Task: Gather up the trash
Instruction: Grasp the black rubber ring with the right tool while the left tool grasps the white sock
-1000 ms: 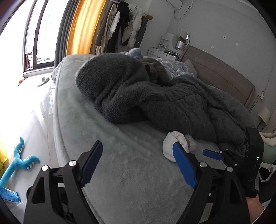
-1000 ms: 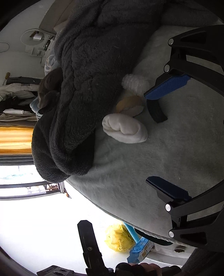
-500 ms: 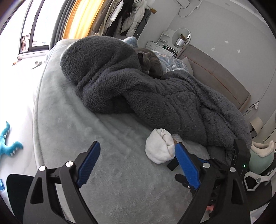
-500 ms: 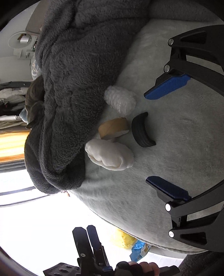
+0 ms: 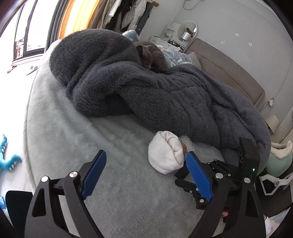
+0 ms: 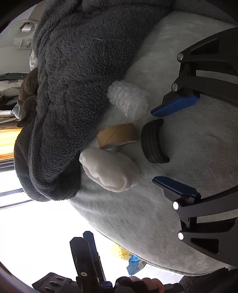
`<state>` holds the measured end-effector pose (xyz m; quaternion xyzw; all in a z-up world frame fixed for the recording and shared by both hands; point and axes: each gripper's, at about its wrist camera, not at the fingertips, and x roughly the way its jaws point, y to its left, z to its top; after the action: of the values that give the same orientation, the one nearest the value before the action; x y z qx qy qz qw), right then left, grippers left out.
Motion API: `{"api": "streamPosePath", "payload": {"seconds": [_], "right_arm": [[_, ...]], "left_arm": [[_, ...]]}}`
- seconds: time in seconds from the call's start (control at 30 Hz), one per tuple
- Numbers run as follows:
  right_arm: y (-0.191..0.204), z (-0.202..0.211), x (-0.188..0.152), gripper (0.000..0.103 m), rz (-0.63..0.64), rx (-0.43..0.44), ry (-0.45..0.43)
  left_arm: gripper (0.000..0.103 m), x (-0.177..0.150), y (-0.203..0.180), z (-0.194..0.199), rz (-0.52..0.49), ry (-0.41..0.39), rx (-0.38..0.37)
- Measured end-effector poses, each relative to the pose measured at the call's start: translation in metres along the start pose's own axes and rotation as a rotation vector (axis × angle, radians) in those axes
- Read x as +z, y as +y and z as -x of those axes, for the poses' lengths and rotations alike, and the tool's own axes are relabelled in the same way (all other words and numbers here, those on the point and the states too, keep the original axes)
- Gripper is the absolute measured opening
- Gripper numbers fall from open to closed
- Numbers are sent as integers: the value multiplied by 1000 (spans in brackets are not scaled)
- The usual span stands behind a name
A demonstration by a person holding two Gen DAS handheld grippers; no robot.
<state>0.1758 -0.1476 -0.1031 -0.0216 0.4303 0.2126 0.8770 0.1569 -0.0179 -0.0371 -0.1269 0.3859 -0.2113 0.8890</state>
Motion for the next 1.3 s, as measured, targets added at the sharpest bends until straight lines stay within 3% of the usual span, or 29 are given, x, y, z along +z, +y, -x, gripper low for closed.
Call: {"api": "streamPosePath", "payload": {"seconds": [0.23,0.77,0.87,0.97,1.07,1.23,1.3], "right_arm": [[-8,-3,1,50,-3,-1,9],[-41,58,-21,49,-135,-39,-61],[-49,69,-24,49,-193,-50,-79],[-53,80,-27,49,-240,-70,-90],[-53,91,-33,49,-294,-67,-108],[-47,96,-37,49,-310,-84,-99],[-47,99,-37,49,-316,-86,-105]], "left_arm": [[90,-6,-15,-19,-36,32,-17],[86,-18,-42,-62,-94,53,16],[77,-20,-45,-65,-114,44,56],[70,-21,-48,-68,-123,51,50],[58,-25,-54,-70,-164,54,50],[30,-28,-58,-66,-176,34,57],[27,-30,-60,-62,-191,26,62]]}}
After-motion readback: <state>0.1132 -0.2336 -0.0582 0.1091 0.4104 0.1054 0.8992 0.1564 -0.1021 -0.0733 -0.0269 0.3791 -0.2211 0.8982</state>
